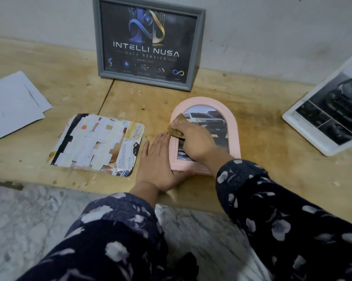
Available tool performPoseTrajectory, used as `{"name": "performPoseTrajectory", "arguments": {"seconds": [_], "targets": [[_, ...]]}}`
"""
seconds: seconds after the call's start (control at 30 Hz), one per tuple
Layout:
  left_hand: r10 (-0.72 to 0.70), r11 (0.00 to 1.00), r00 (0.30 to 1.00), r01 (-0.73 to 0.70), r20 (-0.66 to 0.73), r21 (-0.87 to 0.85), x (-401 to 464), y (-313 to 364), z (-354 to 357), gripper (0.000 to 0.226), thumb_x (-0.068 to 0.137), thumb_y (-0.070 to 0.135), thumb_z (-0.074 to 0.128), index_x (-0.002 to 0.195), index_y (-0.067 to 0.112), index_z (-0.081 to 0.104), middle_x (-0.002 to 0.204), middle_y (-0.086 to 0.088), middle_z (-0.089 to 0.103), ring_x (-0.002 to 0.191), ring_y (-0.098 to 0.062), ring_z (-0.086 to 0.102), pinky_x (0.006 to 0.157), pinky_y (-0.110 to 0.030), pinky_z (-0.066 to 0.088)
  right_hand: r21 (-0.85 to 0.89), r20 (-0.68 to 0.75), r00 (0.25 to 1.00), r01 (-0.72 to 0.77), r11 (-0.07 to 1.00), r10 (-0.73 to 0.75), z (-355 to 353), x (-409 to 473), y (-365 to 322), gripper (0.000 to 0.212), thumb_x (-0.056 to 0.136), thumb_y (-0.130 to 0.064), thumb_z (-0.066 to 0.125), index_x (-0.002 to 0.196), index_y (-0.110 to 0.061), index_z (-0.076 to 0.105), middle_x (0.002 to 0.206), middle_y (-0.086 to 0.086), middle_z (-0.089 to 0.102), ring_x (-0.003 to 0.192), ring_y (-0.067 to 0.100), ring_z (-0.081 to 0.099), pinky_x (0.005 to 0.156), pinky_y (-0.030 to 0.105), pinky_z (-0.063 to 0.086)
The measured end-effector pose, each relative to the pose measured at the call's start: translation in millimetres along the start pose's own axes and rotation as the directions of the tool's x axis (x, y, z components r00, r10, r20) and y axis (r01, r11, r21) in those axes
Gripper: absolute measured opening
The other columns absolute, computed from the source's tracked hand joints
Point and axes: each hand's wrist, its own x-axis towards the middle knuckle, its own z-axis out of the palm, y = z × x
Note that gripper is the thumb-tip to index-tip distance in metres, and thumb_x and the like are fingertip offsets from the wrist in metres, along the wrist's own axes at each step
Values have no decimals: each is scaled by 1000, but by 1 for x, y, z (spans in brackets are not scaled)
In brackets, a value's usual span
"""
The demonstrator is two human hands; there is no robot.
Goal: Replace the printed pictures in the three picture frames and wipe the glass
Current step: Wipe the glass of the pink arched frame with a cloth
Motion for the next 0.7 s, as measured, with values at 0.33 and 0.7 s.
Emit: {"name": "performPoseTrajectory", "arguments": {"seconds": [0.33, 0.7], "targets": [[-1, 1000, 999, 1, -40, 3, -2, 1, 2, 121, 59, 89, 37, 152, 14, 19, 160, 3, 15, 147, -10, 13, 121, -38, 2, 39, 88, 993, 74, 996, -77, 10, -45, 0, 62, 85, -3, 49, 143, -26, 43, 149, -3, 43, 137, 19, 38, 110, 33, 32], [11, 998, 1000, -11, -9, 54, -1, 0, 5, 119, 57, 85, 29, 153, 15, 15, 161, 4, 12, 148, -8, 9, 120, -39, -1, 0, 180, 971, 161, 987, -159, 0, -70, -6, 53, 89, -5, 48, 138, -26, 49, 151, -8, 38, 141, 9, 31, 118, 27, 9]]}}
